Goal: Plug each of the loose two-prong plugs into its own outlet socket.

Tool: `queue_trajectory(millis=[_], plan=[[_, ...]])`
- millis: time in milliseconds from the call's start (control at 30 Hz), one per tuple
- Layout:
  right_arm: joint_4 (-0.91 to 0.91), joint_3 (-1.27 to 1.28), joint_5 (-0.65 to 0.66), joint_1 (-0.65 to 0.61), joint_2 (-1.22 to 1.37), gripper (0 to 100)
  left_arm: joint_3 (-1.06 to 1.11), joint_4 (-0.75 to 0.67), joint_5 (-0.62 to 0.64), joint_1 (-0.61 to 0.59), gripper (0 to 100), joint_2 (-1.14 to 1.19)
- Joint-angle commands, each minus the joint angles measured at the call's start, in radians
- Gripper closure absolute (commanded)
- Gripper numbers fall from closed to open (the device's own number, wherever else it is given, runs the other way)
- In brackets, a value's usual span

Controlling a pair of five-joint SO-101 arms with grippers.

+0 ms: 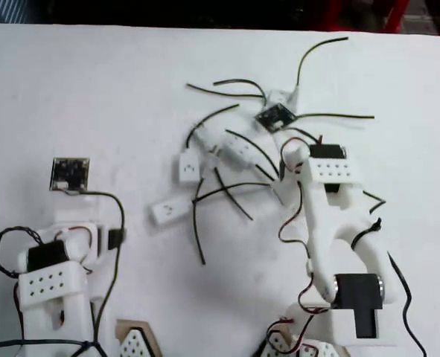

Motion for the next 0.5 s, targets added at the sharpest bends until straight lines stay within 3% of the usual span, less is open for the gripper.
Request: queue_trajectory(millis=[0,300,467], plan=[[0.041,-0.012,-0.014,-0.01,-0.051,84.8,-0.002,-0.014,-0.008,-0.002,67,-0.019],[0.386,-0.183,-0.008,-0.004,-0.077,84.6,-0.002,-0.014,-0.008,-0.002,67,-0.019],[0.429,-0.183,-0.006,-0.004,-0.067,84.7,-0.002,-0.014,-0.008,-0.002,67,-0.019]])
